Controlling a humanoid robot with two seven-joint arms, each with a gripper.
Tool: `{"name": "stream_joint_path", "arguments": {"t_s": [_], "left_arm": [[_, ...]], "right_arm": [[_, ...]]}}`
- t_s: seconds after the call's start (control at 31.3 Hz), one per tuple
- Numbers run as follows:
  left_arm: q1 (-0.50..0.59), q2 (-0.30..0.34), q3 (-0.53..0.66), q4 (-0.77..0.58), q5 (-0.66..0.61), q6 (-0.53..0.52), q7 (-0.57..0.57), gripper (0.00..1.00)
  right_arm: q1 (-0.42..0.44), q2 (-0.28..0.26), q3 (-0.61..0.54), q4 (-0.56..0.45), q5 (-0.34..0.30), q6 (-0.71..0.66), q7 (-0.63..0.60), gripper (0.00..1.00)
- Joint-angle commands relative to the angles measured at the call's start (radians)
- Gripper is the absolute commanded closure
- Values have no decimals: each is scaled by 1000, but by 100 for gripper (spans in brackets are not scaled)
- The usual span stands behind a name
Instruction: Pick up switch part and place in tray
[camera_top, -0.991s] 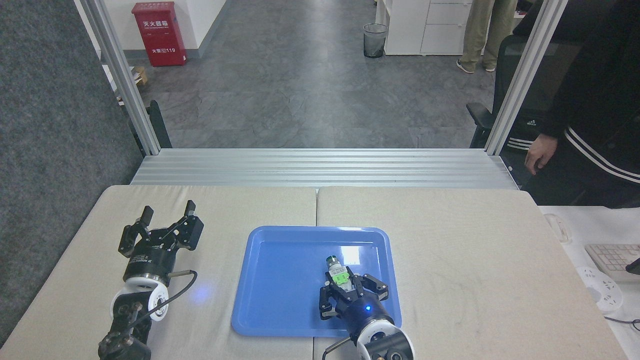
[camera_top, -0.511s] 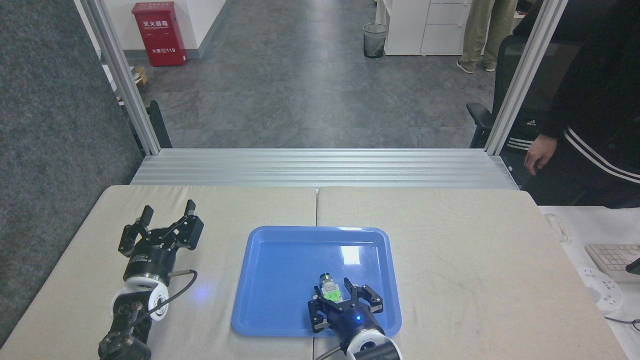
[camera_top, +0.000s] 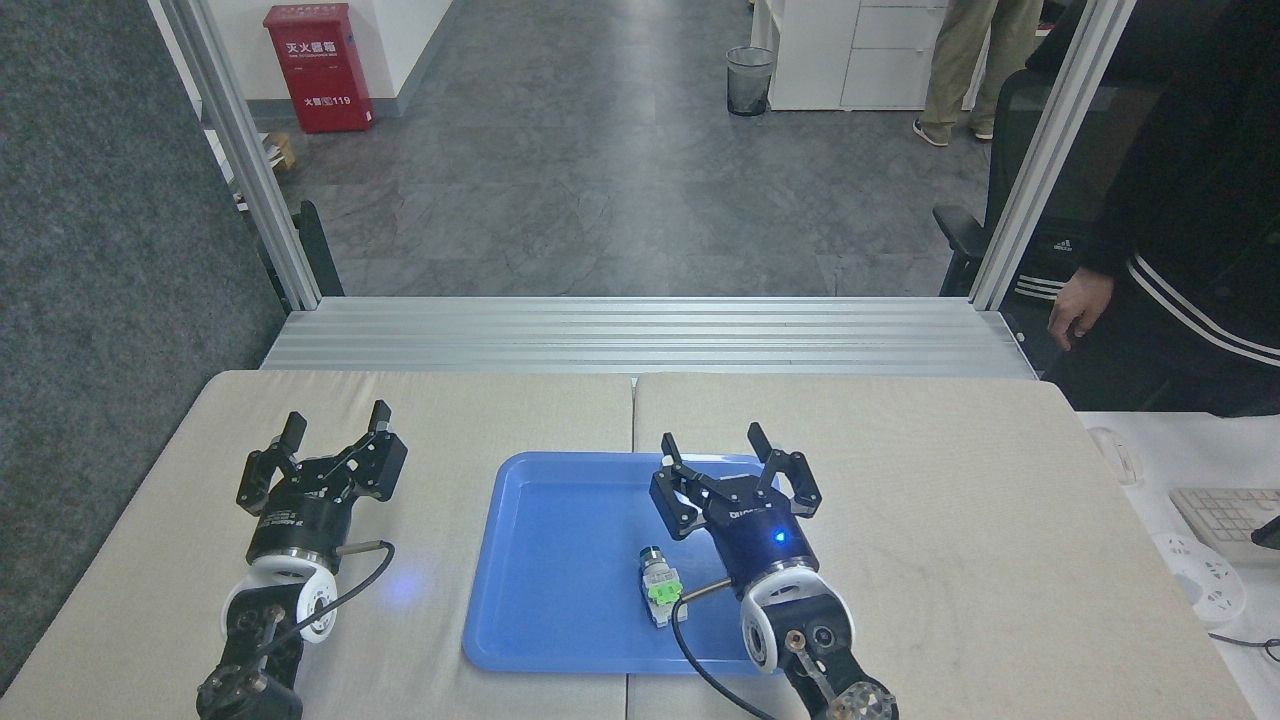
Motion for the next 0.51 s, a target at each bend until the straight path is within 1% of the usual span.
{"name": "stream_joint_path", "arguments": {"t_s": [0.0, 0.06, 0.13, 0.22, 0.29, 0.32, 0.48], "left_arm": [[1, 4, 1, 3, 1, 0, 4, 0], [0, 4, 3, 3, 1, 0, 5, 0], [0, 4, 1, 6, 3, 0, 5, 0], [0, 4, 3, 11, 3, 0, 5, 0], [0, 4, 3, 13, 3, 0, 5, 0], [0, 4, 4, 16, 3, 0, 5, 0], [1, 5, 4, 23, 3, 0, 5, 0]], "right_arm": [[-62, -209, -258, 27, -59, -65, -90, 1], [-61, -232, -307, 54, -85, -79, -121, 1], [-55, -251, -345, 79, -125, -97, -145, 1], [-33, -310, -373, 87, -182, -120, -147, 1], [-3, -341, -375, 87, -205, -125, -144, 1], [10, -349, -375, 87, -214, -125, -142, 1], [30, -346, -376, 84, -219, -125, -126, 1]]}}
